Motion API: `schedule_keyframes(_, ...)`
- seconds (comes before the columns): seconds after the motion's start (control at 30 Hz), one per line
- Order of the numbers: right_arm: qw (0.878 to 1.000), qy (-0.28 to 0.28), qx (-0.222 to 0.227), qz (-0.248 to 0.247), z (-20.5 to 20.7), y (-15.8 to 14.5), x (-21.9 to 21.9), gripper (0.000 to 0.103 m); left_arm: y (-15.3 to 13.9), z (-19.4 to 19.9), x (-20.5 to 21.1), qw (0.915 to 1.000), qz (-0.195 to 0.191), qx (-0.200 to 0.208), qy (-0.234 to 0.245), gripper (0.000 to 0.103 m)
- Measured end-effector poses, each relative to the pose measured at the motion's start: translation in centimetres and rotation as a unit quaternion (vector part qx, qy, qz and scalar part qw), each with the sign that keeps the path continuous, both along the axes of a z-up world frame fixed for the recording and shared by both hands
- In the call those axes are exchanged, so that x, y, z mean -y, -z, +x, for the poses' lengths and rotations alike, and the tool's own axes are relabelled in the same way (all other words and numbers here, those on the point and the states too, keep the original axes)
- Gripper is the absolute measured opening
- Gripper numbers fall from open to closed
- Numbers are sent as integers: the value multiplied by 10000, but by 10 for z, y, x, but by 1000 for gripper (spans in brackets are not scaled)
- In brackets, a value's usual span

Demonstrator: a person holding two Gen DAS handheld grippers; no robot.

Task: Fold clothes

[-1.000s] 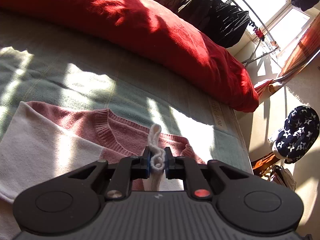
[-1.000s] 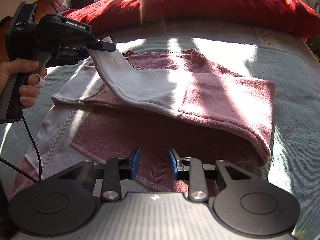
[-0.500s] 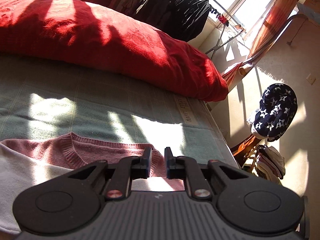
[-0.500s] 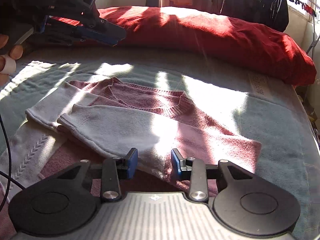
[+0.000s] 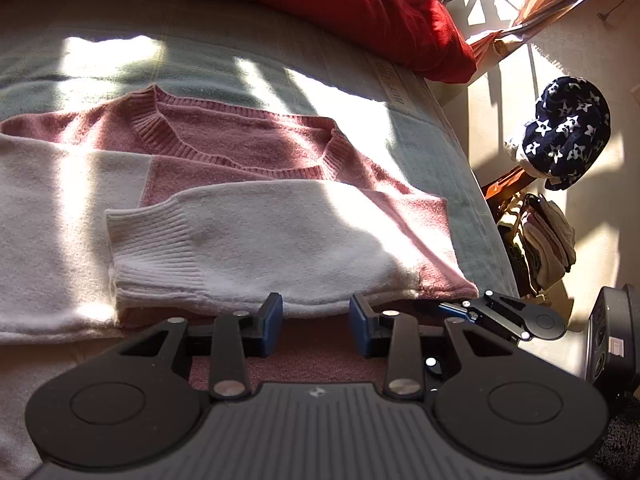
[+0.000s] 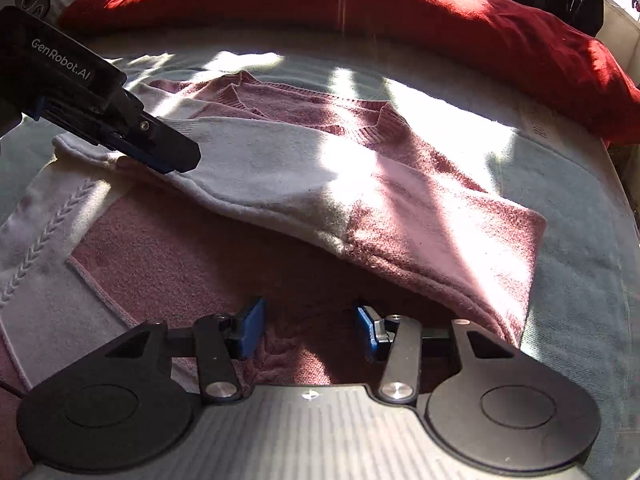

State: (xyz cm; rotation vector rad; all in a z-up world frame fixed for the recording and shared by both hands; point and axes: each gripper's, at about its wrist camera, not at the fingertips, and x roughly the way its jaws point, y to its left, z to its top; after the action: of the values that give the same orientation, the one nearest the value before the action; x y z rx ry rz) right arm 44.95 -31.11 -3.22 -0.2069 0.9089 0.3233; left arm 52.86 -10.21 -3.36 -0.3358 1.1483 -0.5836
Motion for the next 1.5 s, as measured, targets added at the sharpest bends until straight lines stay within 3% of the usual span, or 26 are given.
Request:
schedule_keyframes(0.07, 9995, 30, 286, 137, 9, -15, 5, 52, 3, -1, 12, 9993, -88, -78, 344, 48)
schedule_keyframes(0.17, 9982, 12, 499, 327, 17, -30, 10, 52, 9, 1, 31, 9981, 14, -53, 619, 51)
schedule_keyframes(0.33, 9988, -111, 369, 309, 18, -25, 11, 52, 5, 21, 18, 9999, -80, 131, 40, 50)
schedule_keyframes(0.6, 9974, -607, 290, 265, 16, -3, -11, 52, -4, 11, -6, 9999, 98, 52, -33, 53)
schedule_keyframes(0.7, 9998, -108, -121, -69, 24, 20, -2, 56, -10, 3, -12, 9998, 192, 51, -29, 53)
schedule_keyframes(0.8, 9978, 304, -509, 293, 14, 11, 20, 57, -23, 2, -21, 9993, 214, 303, -85, 56)
schedule_keyframes(0.9, 9966, 135, -477, 650, -4, -16, 21, 57, -31, 12, -29, 9978, 239, 564, -247, 60)
schedule_keyframes(1.07, 9955, -189, 257, 895, 12, -52, 10, 58, -16, 36, -25, 9979, 200, 541, -285, 60)
schedule_keyframes(1.13, 9963, -68, 162, 837, 37, -38, 6, 58, -1, 40, -24, 9976, 390, 473, -328, 60)
schedule_keyframes(1.23, 9947, 137, -459, 910, 43, -1, 8, 59, 18, 39, -34, 9940, 838, 466, -526, 60)
schedule_keyframes(1.33, 9951, -21, -510, 844, 21, 15, 3, 66, 17, 36, -49, 9944, 637, 459, -710, 61)
schedule_keyframes(1.5, 9925, 577, -245, 1053, 12, -15, 24, 65, -2, 25, -62, 9899, 837, 576, -992, 61)
